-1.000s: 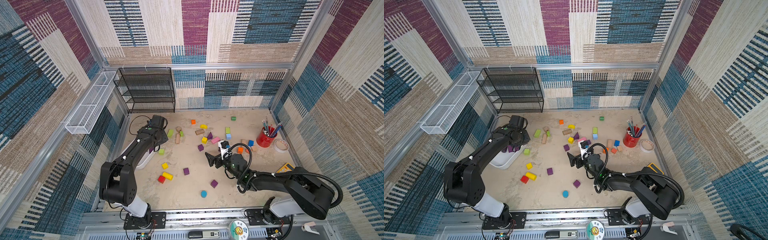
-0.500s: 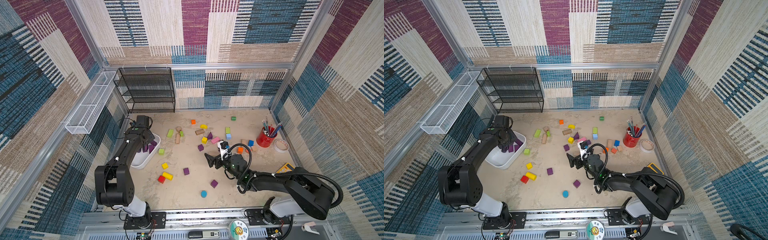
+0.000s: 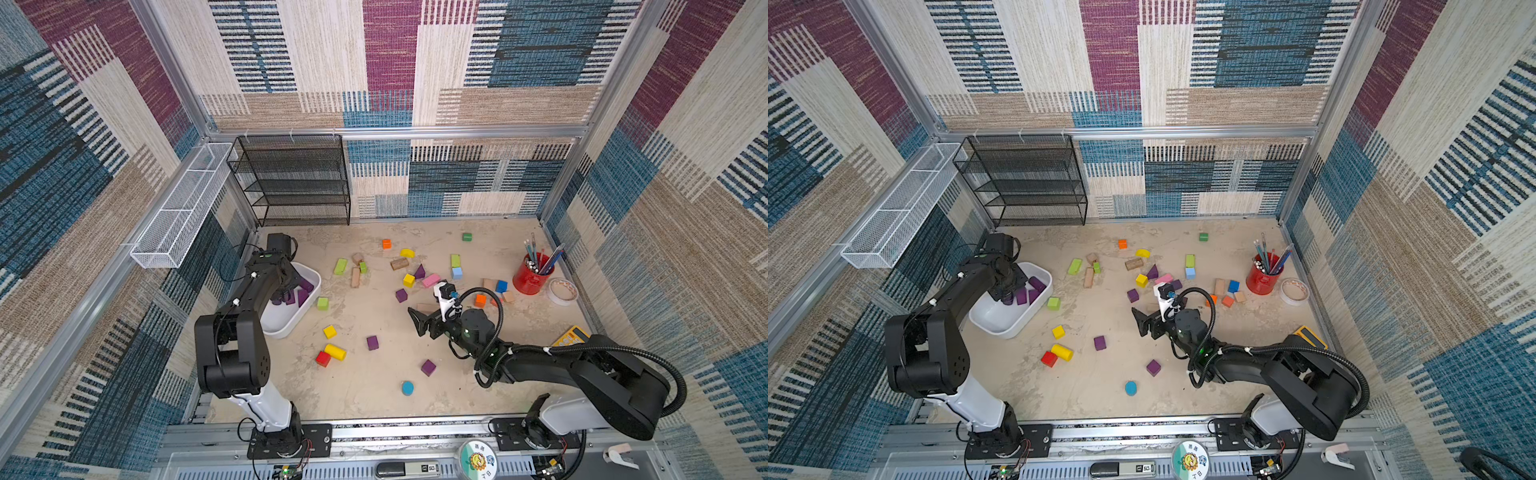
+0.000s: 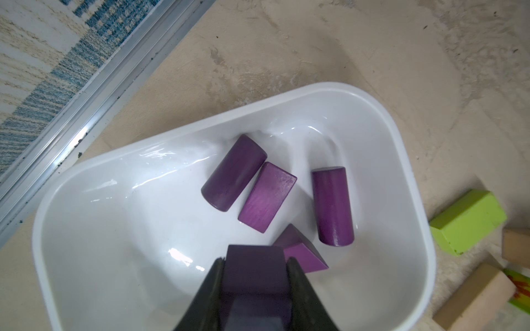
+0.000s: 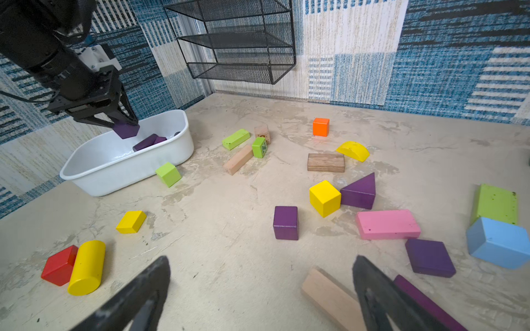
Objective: Pick purple bricks into the storage bin
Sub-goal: Place the building block in the storage box.
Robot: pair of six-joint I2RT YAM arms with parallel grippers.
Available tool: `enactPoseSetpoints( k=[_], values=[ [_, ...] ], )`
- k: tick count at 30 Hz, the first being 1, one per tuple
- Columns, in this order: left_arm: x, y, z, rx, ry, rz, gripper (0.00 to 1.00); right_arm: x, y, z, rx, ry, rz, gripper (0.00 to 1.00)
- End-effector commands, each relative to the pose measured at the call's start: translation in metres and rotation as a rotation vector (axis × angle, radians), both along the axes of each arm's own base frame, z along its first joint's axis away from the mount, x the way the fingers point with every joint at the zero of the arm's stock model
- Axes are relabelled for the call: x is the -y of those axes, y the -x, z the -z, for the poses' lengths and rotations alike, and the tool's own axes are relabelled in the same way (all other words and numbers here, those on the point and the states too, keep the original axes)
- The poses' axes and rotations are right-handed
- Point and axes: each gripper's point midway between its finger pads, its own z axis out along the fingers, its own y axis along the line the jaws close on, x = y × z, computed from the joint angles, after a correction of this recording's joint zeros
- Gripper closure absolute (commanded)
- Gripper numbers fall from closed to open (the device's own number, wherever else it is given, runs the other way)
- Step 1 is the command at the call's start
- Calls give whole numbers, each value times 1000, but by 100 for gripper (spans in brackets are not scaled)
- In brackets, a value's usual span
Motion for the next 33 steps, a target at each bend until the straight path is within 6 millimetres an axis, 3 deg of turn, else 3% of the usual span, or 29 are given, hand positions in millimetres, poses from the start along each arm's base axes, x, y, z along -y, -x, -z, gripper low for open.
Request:
enactPoseSetpoints(
  k=[1, 8, 18, 25, 33],
  values=[
    [10, -4, 7, -23, 51, 38, 77, -15, 7, -12, 37, -32, -93, 0],
    [23, -8, 26, -65, 124, 71, 77, -37, 15, -4, 18, 4, -186, 0],
    [32, -8, 46, -125, 180, 85, 76, -39, 17, -4, 30, 21, -190, 0],
    [29, -7, 45, -133, 166, 79, 76, -39, 17, -5, 36, 24, -187, 0],
    [24, -6, 35, -116, 133, 73, 67, -38, 17, -5, 37, 25, -185, 1]
  ],
)
